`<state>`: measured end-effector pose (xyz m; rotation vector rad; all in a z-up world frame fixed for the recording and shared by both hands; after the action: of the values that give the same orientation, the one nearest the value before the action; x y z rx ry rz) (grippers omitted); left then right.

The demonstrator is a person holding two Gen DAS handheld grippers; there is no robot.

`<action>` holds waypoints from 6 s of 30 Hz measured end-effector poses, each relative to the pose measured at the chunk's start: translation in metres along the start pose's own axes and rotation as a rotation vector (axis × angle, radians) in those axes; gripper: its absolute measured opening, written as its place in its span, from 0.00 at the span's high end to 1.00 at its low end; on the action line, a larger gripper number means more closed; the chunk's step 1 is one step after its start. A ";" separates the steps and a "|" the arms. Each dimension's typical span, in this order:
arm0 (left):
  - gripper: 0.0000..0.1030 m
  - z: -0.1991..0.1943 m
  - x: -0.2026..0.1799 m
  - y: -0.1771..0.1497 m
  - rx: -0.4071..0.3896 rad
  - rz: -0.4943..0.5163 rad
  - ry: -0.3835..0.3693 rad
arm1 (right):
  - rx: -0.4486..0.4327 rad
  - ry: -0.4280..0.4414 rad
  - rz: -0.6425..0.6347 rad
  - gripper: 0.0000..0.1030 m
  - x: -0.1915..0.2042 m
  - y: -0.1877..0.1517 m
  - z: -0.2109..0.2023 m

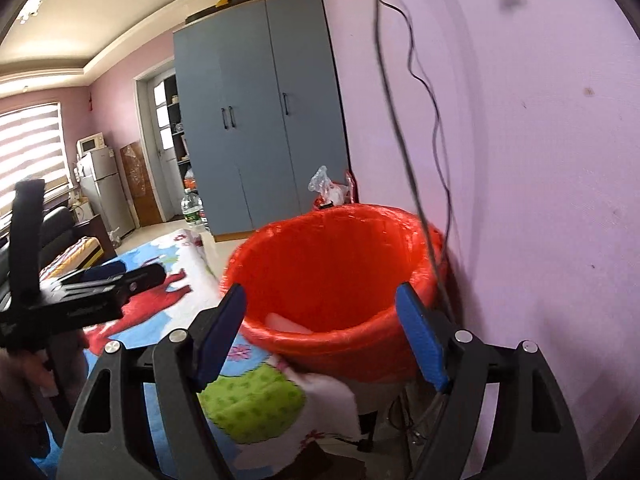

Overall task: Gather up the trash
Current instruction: 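Open the left gripper to drop the white foam sleeve into the bucket, then lower the right gripper toward the white paper lying on the floor, then grasp the white printed paper cup on the floor with the right gripper, then lift the paper cup with the right gripper over the red bucket, then open the right gripper to drop the paper cup into the bucket, then move both open grippers back over the trash on the bed, then grasp a white plastic bag with the right gripper while the left gripper grasps another white bag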

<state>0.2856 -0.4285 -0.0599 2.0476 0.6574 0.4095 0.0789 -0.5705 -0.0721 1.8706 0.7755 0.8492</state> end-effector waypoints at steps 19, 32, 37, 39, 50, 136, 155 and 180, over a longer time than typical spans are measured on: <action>0.04 -0.108 0.038 -0.062 -0.069 -0.037 0.151 | 0.114 0.014 -0.047 0.30 0.016 -0.059 -0.034; 0.04 -0.099 0.046 -0.066 -0.111 -0.028 0.081 | 0.465 -0.167 -0.004 0.27 -0.041 -0.209 -0.019; 0.04 -0.104 0.059 -0.063 -0.211 -0.096 0.131 | 0.755 -0.215 -0.106 0.27 -0.082 -0.351 -0.017; 0.04 -0.105 0.062 -0.065 -0.247 -0.134 0.126 | 0.873 -0.204 -0.134 0.27 -0.096 -0.403 -0.019; 0.04 -0.113 0.105 -0.077 -0.284 -0.384 0.203 | 1.153 -0.110 -0.064 0.27 -0.121 -0.591 -0.005; 0.04 -0.264 0.114 -0.151 -0.006 -0.184 0.418 | 0.112 0.005 -0.150 0.11 0.118 0.060 0.054; 0.05 -0.338 0.227 -0.236 0.163 -0.396 0.627 | 0.419 0.439 -0.152 0.13 0.349 -0.085 0.012; 0.05 -0.366 0.228 -0.246 0.168 -0.445 0.685 | 0.547 0.544 -0.495 0.56 0.455 -0.181 -0.013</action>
<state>0.2060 0.0617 -0.0698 1.8184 1.5660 0.8171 0.2961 -0.1345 -0.1241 1.7672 1.8749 0.8792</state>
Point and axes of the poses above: each gripper's, at about its wrist camera, not at the fingertips, and z roughly the way its jaws point, x to its left, y to its top, the point moved 3 cm from there along z, roughly the way its jaws point, and after that the axes turned 8 degrees about z, right-handed, at the moved point
